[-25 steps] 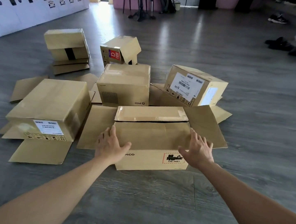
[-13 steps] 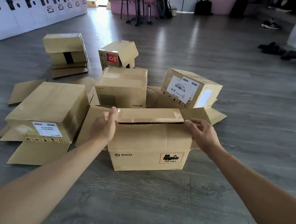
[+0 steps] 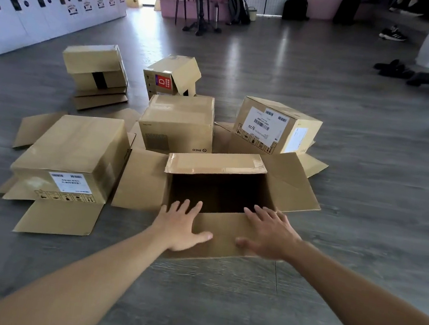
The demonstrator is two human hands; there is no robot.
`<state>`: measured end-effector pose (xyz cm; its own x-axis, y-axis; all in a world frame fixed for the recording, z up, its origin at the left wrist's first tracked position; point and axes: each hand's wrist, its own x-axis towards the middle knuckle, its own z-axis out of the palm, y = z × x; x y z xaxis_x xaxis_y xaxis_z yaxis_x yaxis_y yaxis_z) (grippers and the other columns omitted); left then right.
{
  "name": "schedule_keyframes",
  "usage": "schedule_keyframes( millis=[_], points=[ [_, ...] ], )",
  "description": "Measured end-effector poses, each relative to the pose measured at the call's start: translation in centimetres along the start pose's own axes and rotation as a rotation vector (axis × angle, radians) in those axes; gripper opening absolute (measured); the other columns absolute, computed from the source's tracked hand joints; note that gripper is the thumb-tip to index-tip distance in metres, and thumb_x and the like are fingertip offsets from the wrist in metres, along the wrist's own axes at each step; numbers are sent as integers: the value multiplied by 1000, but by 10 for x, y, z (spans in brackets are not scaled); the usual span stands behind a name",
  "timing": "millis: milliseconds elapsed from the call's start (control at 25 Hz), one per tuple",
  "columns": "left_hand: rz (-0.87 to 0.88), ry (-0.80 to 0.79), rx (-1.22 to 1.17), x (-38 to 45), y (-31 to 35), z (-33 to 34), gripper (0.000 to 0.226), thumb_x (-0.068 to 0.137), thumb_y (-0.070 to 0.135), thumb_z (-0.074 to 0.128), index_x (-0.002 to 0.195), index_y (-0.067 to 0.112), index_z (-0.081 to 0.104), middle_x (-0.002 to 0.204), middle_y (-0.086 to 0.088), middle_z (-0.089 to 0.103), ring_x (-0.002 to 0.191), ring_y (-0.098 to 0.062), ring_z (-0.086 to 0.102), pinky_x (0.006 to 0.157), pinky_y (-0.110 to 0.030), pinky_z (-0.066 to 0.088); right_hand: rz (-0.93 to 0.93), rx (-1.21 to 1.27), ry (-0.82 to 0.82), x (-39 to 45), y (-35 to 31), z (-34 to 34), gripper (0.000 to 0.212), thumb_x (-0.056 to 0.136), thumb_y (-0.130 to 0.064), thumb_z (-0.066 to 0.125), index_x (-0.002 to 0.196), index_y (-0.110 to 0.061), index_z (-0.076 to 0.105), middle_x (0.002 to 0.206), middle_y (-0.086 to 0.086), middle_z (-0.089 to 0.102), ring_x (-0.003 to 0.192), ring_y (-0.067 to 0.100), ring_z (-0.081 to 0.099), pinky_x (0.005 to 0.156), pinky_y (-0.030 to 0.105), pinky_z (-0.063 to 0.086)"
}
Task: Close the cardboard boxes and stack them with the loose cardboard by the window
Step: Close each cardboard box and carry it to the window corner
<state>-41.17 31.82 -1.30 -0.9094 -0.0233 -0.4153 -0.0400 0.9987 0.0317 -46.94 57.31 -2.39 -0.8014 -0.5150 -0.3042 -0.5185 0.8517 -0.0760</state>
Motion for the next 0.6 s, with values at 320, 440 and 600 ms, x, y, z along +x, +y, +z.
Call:
schedule_keyframes(
  millis=[320,440,600],
  points=[
    [6,206,66,16,-2,16,96,80,88,-1,160,36,9,168,-1,12,154,-28,14,122,-51,15,-26,-3,183,7,2,25,104,76,-92,20,158,-30,9,166,2,12,153,25,8,124,48,0],
    [-31,239,43,30,-6,12,98,78,87,-5,160,36,12,168,0,12,154,-27,13,122,-50,14,-50,21,188,11,2,22,102,77,-92,15,158,-31,12,165,0,16,151,23,13,124,45,0],
    [-103,221,-9,56,-8,2,98,80,86,-2,160,32,9,169,-3,9,154,-28,11,124,-50,12,-78,60,199,18,-6,19,99,78,-90,13,157,-30,19,162,-1,26,148,21,22,124,45,4]
  ],
)
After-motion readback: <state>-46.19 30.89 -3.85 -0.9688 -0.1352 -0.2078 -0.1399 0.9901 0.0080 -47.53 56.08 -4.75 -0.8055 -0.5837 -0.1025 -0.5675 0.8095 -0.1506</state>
